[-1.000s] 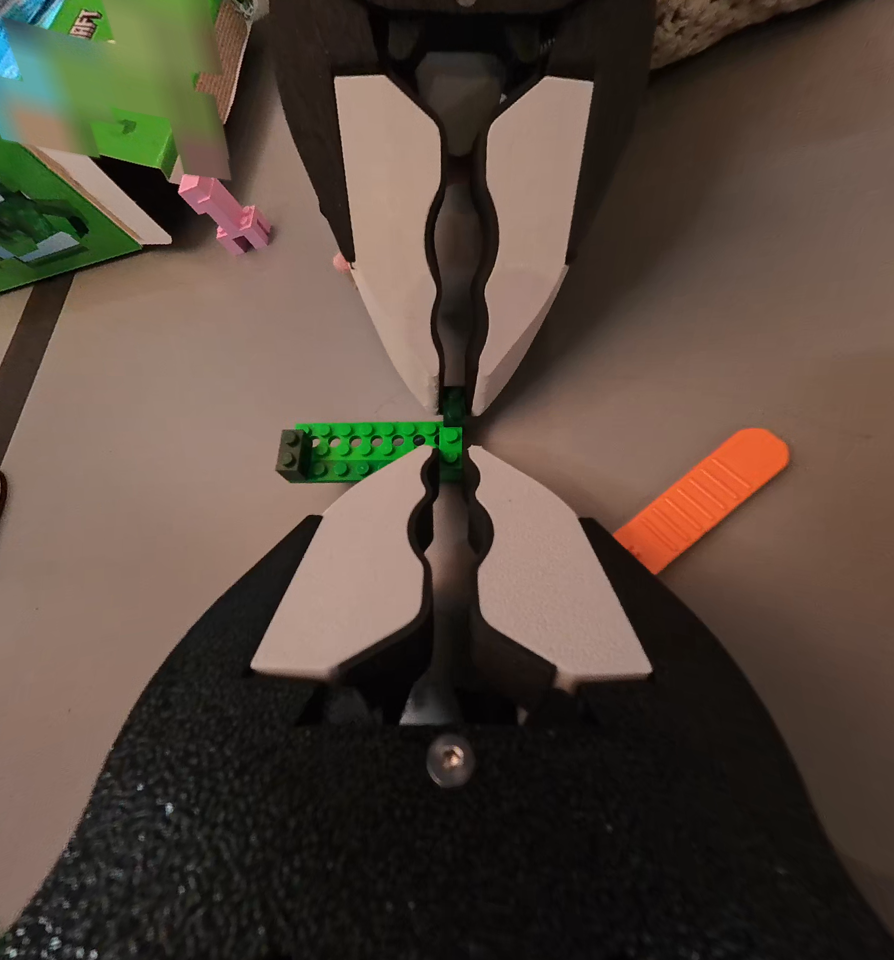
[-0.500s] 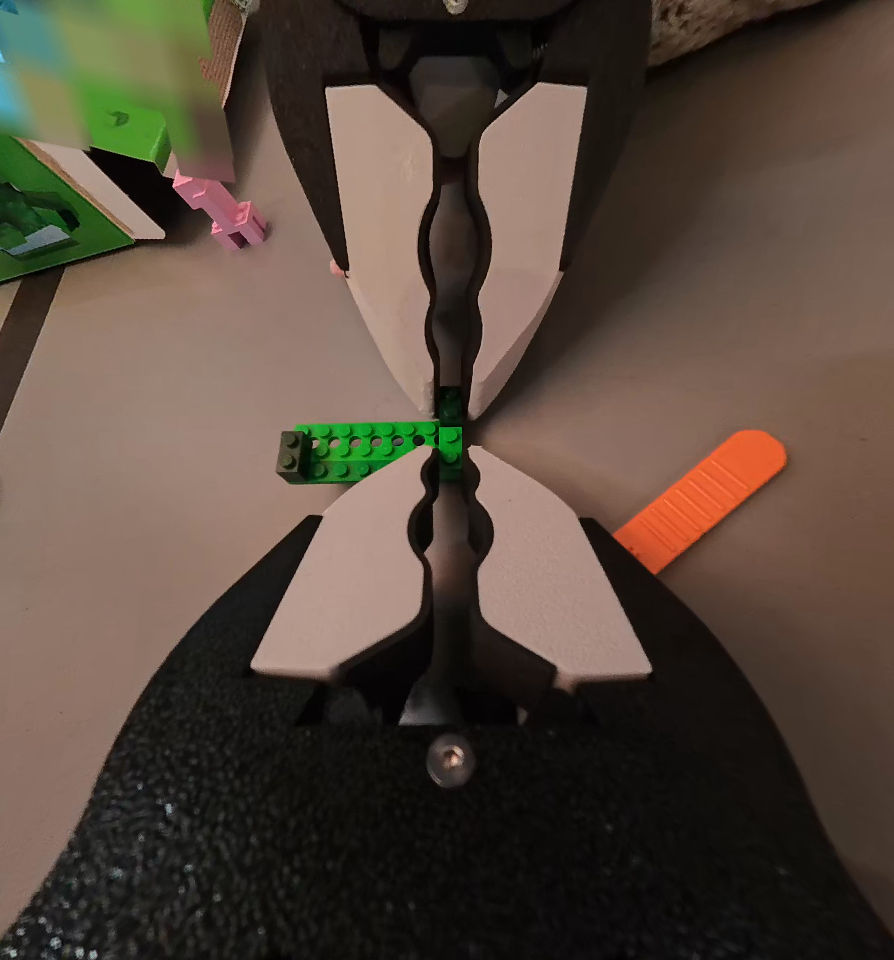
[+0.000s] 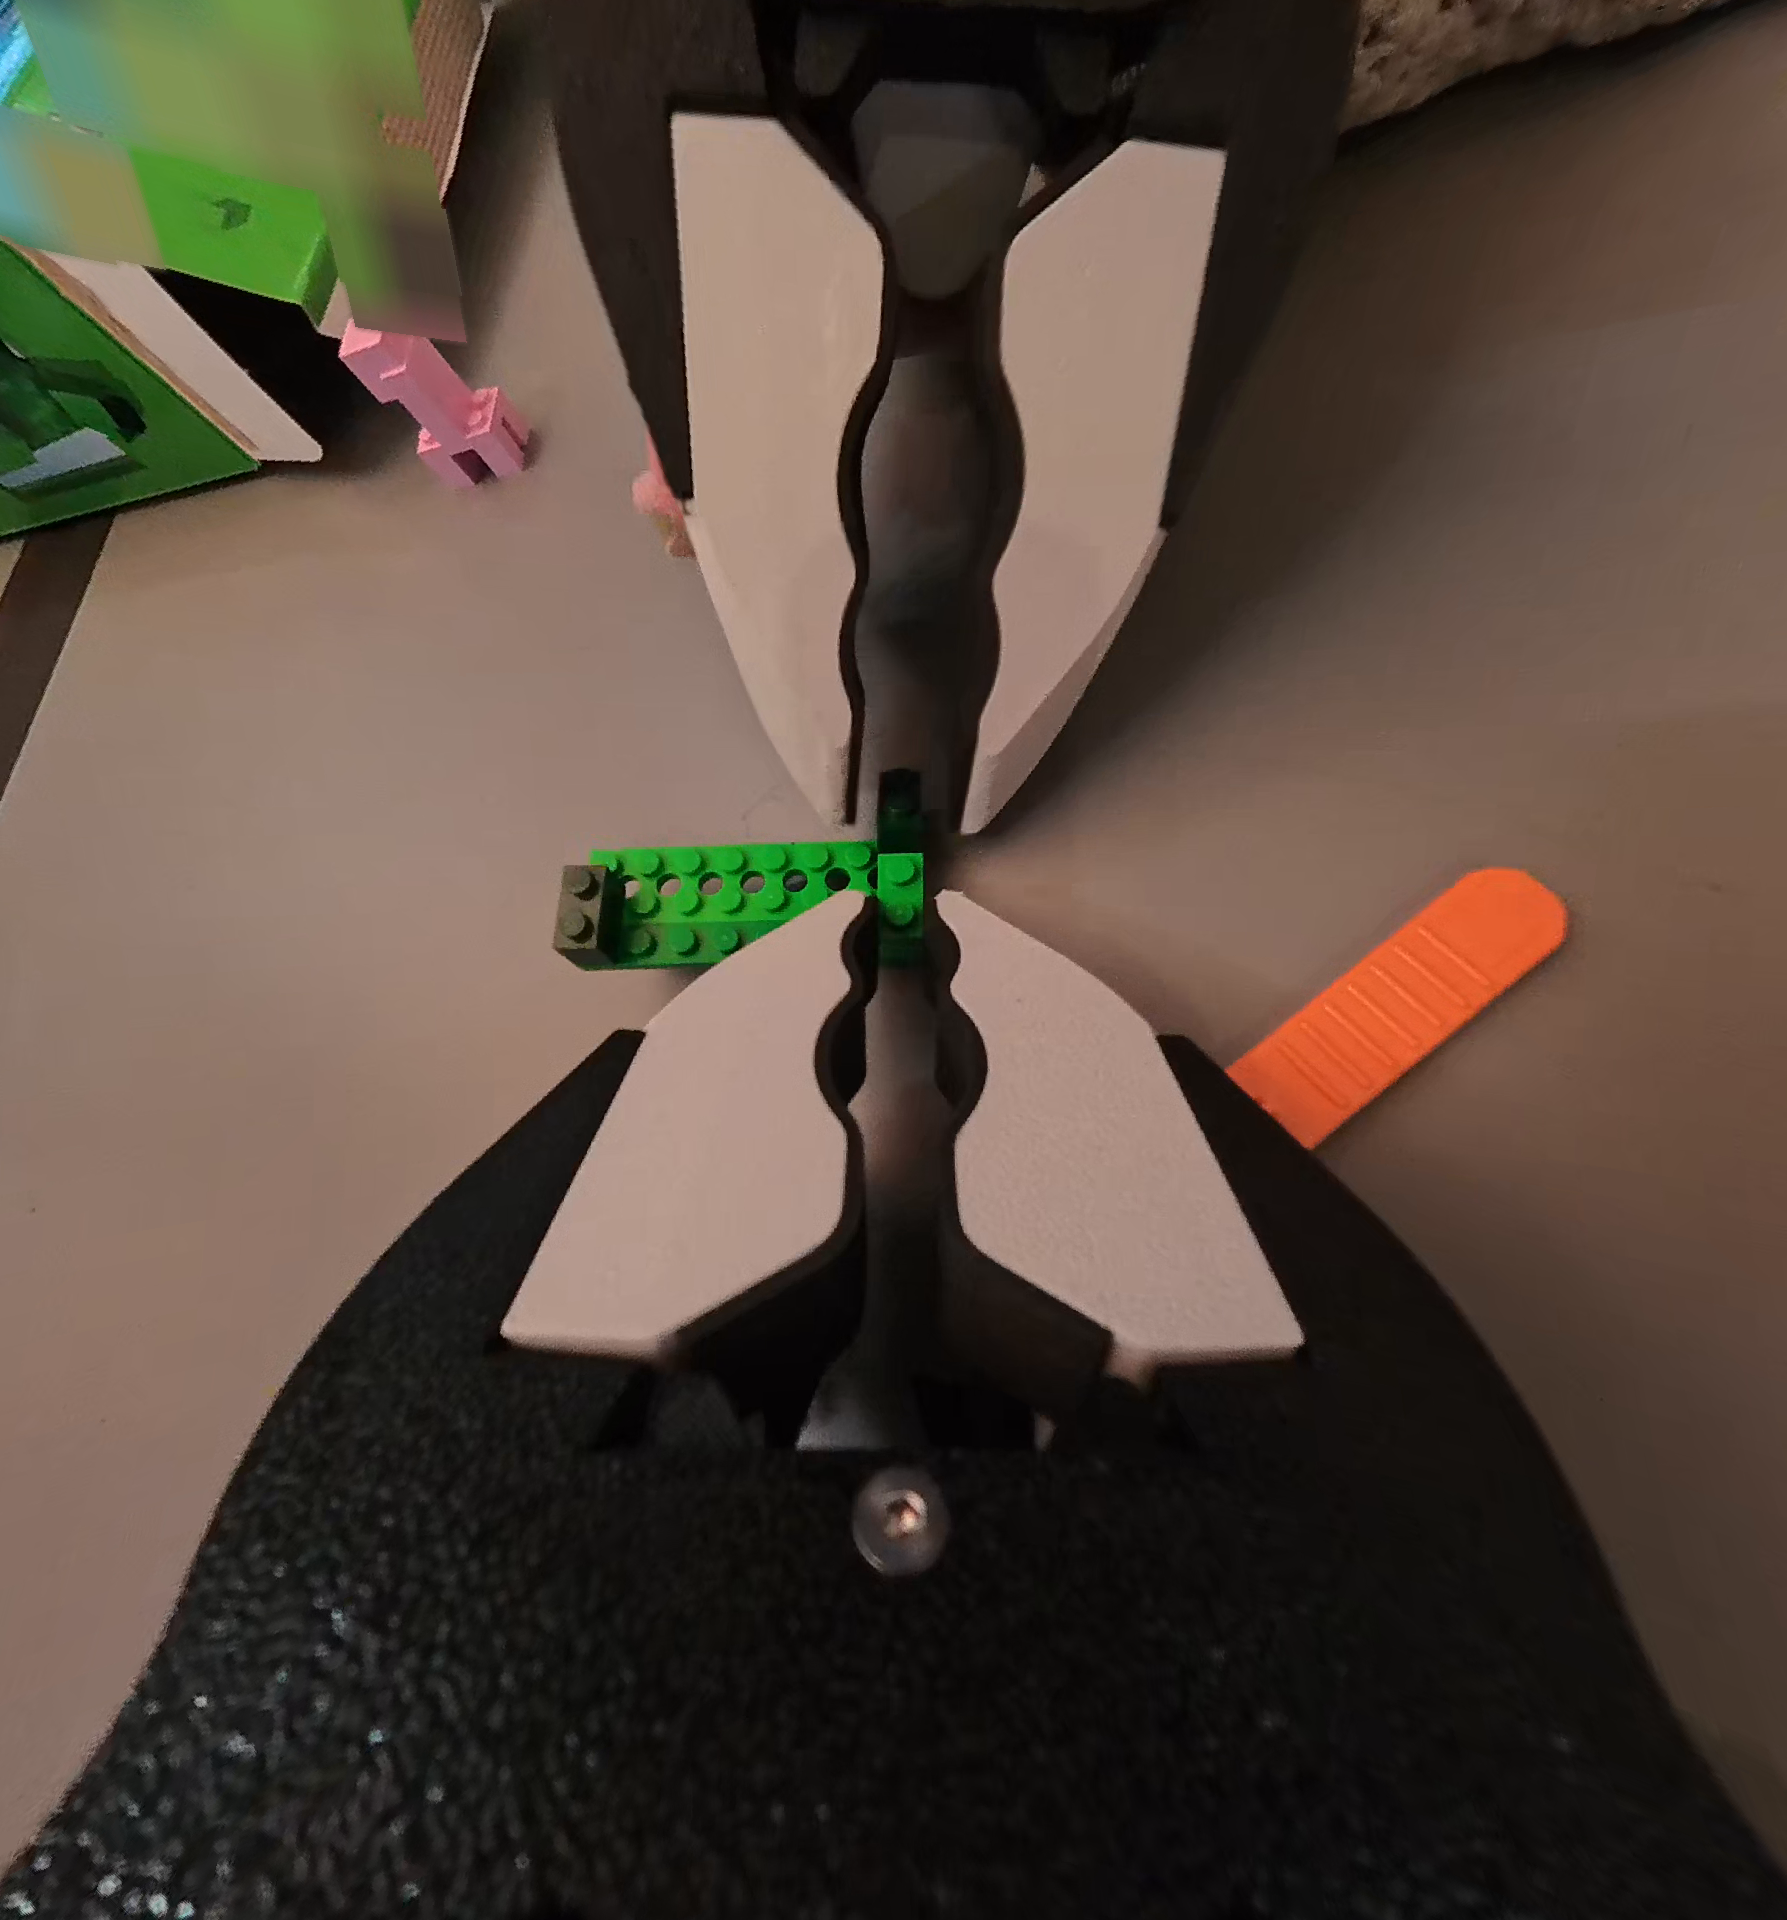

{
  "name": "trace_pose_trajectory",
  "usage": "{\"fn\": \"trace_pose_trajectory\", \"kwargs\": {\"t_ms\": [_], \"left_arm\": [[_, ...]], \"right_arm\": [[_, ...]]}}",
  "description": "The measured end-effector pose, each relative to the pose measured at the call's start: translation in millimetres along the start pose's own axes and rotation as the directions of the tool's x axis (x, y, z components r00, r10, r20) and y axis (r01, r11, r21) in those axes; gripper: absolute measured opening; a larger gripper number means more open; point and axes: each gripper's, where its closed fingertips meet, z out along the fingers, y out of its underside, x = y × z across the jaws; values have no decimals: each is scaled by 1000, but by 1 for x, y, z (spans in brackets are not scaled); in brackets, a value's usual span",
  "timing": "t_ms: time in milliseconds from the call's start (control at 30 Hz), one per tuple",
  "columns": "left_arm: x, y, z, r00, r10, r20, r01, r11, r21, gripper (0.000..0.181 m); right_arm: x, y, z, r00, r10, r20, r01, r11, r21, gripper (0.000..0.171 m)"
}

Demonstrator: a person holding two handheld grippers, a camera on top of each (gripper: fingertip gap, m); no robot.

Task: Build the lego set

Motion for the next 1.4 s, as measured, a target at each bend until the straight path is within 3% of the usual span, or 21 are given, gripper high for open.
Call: {"fn": "trace_pose_trajectory", "kwargs": {"t_ms": [267,567,800,1100,1400], "left_arm": [[0,0,0,1000,-6,-3,6,1000,-2,7],[1,0,0,1000,-6,-7,6,1000,-1,7],[0,0,0,1000,-11,-8,11,1000,-3,7],[0,0,1,1000,-10,-8,10,1000,-2,7],[-3,-2,-1,999,17,36,-18,1000,21,7]], "right_arm": [[-7,-5,-13,991,-23,-135,30,998,51,22],[0,-4,-10,998,66,-19,-64,995,75,21],[-1,1,-19,993,32,-116,-24,997,71,21],[2,4,-8,986,141,84,-147,987,69,15],[6,1,-14,992,69,110,-67,998,-16,7]]}}
